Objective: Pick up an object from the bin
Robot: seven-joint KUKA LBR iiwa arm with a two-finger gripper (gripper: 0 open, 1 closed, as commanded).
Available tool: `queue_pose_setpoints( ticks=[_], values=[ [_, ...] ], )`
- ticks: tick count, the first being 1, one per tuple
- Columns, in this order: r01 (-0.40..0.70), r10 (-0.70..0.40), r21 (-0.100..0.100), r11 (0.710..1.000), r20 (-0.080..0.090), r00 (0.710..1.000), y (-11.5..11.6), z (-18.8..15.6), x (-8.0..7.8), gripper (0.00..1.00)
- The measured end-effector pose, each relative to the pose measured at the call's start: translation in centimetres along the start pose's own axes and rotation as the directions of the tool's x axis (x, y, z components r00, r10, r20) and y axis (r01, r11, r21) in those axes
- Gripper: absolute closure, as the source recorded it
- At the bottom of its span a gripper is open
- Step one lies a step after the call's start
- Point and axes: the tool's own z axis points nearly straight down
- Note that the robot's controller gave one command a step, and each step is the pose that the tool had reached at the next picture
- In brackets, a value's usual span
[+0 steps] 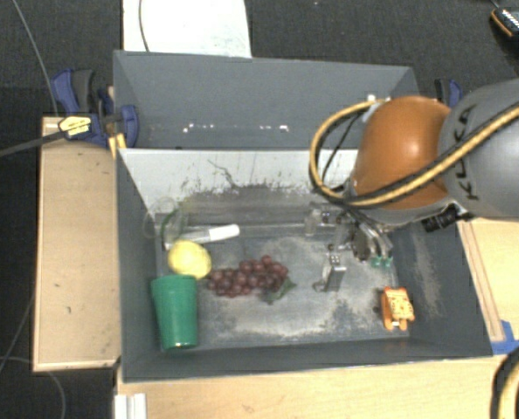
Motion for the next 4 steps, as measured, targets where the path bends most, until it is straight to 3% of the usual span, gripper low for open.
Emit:
queue_pose_setpoints(
  ticks=[1,2,3,4],
  values=[
    [0.0,0.0,0.0,1.0,0.0,1.0,0.0,0.0,0.0,0.0],
    [0.074,-0.074,-0.001,0.997,-0.007,0.997,0.6,9.1,2.0,0.0],
    [-0.016,0.016,-0.001,1.0,0.014,1.0,2.9,8.3,-0.2,0.0],
    [-0.016,0.016,-0.001,1.0,0.0,1.0,6.7,9.3,3.4,0.0]
  ],
)
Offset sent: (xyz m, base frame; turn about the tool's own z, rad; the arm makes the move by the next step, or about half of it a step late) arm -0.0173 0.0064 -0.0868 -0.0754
